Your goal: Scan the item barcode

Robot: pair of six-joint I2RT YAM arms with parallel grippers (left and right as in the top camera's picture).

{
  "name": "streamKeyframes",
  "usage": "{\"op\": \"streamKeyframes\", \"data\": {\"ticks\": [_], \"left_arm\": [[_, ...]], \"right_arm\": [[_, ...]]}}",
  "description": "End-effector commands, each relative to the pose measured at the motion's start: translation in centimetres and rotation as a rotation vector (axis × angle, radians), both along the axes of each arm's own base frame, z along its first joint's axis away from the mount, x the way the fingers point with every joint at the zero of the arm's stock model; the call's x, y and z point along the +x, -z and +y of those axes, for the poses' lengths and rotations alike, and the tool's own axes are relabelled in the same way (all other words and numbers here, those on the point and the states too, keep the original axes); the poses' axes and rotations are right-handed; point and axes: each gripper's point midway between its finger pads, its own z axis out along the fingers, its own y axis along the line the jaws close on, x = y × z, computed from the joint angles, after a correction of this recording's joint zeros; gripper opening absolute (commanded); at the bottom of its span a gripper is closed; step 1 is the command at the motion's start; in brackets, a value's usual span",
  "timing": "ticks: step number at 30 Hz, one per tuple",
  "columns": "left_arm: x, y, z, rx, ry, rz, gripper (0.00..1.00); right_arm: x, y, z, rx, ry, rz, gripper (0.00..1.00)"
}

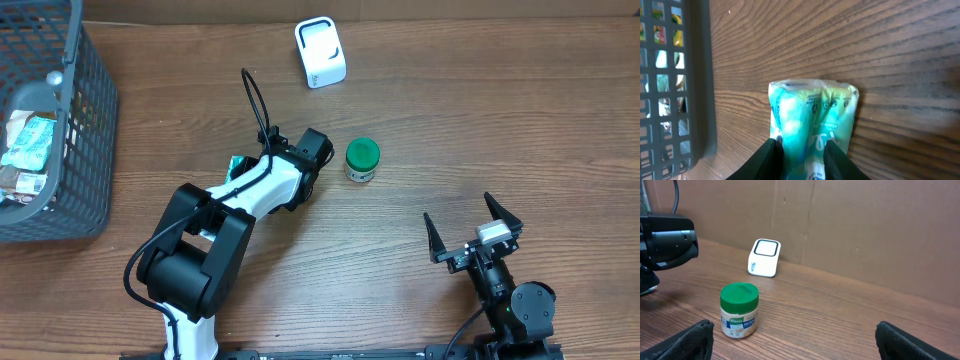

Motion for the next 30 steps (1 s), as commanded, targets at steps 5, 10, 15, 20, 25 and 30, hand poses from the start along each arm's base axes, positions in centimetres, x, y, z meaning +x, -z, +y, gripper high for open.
{"op": "streamKeyframes", "data": {"ticks": [5,10,15,20,25,30], "left_arm": [[0.3,-0.4,-2.1,-0.16,-0.02,0.002,0.3],[0.2,-0.3,-2.4,-0.177,-0.02,0.016,0.31],[0.5,-1.1,-2.8,-0.192,-0.022,0.025,0.3],[1.1,-2.3,-3.2,-0.2,-0.026,0.012,0.31],[1.8,-3.6,-3.4,-0.211,-0.029,0.0,0.5],[3.1,-6.0,-3.9,-0.354,-0.027,0.077,0.87]], "right_arm": [[0.0,0.2,0.1,0.0,-0.004,-0.001,1.0],[0.0,0.2,0.1,0.0,-0.004,-0.001,1.0],[0.0,0.2,0.1,0.0,-0.004,-0.001,1.0],[0.0,0.2,0.1,0.0,-0.004,-0.001,1.0],[0.0,0.2,0.1,0.0,-0.004,-0.001,1.0],[0.0,0.2,0.1,0.0,-0.004,-0.001,1.0]]}}
